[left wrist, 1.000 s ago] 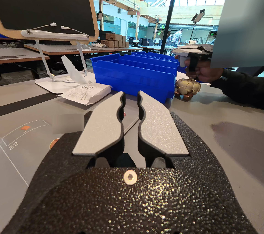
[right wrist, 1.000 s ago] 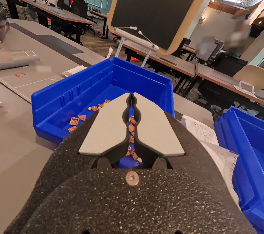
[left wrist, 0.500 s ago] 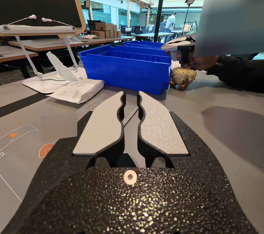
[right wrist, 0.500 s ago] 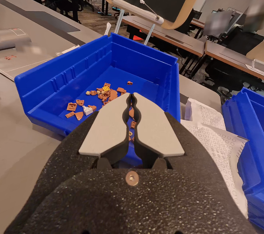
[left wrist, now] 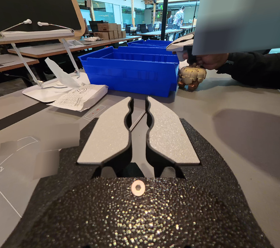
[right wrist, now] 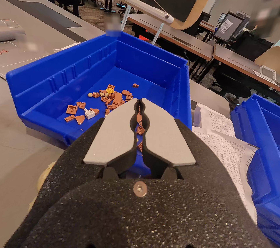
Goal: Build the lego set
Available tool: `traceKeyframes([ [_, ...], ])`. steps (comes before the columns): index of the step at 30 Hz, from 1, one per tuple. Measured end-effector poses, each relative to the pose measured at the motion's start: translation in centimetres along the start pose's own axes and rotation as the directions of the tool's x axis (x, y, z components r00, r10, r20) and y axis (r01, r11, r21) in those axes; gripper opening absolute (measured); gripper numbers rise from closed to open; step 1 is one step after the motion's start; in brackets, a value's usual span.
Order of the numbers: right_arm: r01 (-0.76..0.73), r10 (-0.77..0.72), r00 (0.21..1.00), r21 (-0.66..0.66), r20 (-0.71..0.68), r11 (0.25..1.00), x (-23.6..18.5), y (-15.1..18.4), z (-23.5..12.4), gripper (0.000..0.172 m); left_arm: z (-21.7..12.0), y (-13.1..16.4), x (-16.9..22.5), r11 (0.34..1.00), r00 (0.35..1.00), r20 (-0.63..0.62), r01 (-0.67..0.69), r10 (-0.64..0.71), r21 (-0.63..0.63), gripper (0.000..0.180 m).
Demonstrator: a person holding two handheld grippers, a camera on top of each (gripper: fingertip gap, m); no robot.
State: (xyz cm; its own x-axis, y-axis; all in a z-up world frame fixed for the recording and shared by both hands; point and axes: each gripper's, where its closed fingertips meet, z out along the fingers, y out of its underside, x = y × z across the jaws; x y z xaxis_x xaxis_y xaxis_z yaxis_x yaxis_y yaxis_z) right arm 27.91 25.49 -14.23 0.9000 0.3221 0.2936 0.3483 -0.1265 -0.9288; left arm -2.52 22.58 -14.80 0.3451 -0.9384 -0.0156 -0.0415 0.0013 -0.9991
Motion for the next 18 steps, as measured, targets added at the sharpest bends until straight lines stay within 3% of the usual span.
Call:
traceKeyframes([
  [18,0.036,-0.036,0.999,-0.015,0.004,0.999,-0.59,0.45,0.29,0.0,0.35,0.7,1.0,0.995,0.996,-0.015,-0.083,0.083,-0.048,0.014],
])
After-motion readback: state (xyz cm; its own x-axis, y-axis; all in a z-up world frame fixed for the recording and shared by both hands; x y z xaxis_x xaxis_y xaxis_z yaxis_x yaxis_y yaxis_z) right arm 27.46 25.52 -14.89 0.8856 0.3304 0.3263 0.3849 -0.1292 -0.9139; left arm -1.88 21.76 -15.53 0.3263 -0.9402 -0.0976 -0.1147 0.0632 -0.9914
